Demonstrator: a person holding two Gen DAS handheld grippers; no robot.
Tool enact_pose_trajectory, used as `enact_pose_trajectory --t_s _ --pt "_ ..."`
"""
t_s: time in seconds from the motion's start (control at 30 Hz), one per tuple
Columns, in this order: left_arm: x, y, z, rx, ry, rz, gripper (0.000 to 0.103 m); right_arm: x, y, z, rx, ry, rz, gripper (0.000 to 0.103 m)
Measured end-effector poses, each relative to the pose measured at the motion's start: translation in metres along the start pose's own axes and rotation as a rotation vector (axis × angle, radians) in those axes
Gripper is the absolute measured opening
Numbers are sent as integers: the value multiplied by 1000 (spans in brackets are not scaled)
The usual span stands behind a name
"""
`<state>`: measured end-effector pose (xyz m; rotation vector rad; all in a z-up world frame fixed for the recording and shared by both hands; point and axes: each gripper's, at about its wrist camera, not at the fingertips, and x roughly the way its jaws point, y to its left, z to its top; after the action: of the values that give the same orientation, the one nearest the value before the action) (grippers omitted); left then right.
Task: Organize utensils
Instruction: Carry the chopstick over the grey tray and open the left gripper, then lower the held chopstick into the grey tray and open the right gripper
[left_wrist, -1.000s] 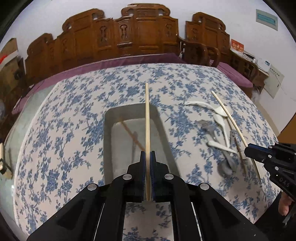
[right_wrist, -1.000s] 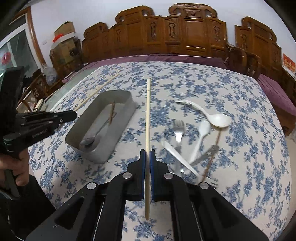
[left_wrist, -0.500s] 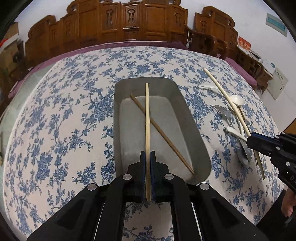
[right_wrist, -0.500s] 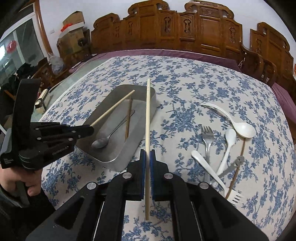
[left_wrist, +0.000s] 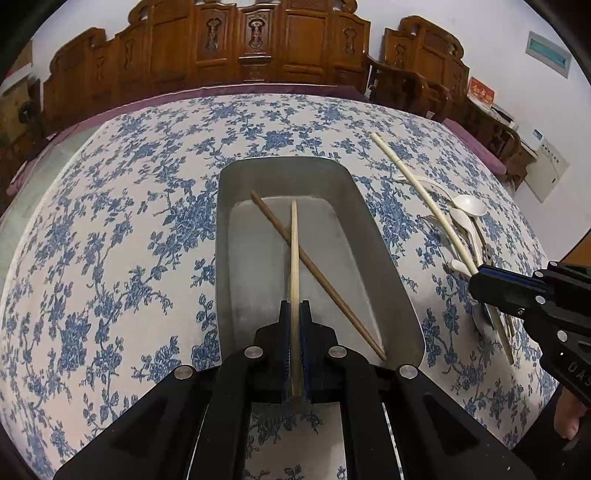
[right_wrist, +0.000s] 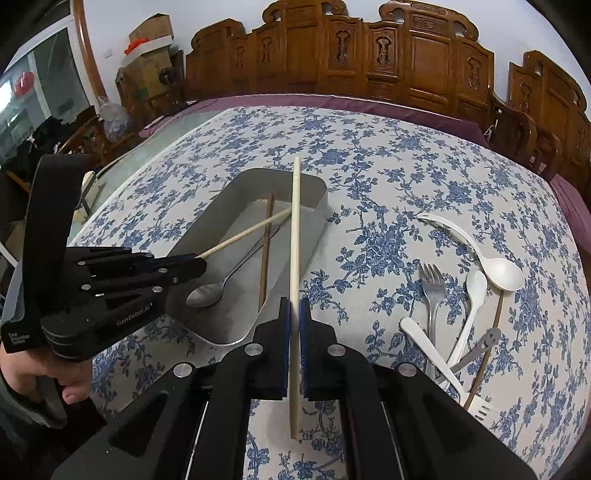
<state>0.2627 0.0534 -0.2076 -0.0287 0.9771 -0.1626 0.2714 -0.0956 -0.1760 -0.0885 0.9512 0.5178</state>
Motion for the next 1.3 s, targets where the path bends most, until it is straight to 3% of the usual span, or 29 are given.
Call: enact_pose_trajectory --t_s 0.27,0.43,0.97,1.3 --pt "-6 11 10 -34 -39 -27 5 12 5 9 -1 8 1 6" --pt "-17 19 15 -45 -82 -30 22 22 12 16 2 15 11 6" --pt "-37 59 26 -91 -144 51 26 64 42 34 54 46 64 6" --pt "-41 69 26 -114 -149 56 26 79 48 44 78 46 74 6"
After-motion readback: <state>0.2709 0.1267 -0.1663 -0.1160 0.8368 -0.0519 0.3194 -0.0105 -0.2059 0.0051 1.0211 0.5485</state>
